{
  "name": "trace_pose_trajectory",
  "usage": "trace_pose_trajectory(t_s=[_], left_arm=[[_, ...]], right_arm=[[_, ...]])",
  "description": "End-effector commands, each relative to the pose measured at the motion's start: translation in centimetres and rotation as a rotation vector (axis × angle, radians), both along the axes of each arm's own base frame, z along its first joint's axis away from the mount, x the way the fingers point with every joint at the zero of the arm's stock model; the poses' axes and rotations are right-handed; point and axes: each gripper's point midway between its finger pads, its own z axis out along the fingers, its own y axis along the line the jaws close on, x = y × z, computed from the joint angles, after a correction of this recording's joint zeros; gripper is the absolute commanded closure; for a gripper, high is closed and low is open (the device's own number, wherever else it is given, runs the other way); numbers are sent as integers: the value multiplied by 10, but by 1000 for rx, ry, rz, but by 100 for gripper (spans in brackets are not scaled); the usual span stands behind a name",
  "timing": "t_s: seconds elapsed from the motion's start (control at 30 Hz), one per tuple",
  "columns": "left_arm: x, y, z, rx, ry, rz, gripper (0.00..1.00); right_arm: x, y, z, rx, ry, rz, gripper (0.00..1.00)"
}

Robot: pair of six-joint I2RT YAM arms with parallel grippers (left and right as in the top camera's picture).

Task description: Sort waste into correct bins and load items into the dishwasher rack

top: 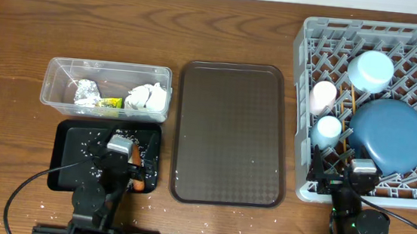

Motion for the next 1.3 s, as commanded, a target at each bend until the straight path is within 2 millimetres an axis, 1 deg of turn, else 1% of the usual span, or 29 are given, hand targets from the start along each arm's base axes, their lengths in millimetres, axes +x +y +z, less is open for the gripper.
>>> trace_pose_trajectory(t_s=[0.0, 0.17, 0.4, 1.27], left_arm=[[1, 3, -16, 26, 29, 12, 5], [1, 4, -16, 26, 29, 15, 5], [2, 13, -16, 25, 30, 55, 5], [2, 13, -16, 25, 32, 55, 5]], right_arm=[[0, -2, -1, -11, 0, -6, 1], [0, -2, -1, -11, 0, -6, 1], [0, -2, -1, -11, 0, -6, 1], [0, -2, -1, -11, 0, -6, 1]])
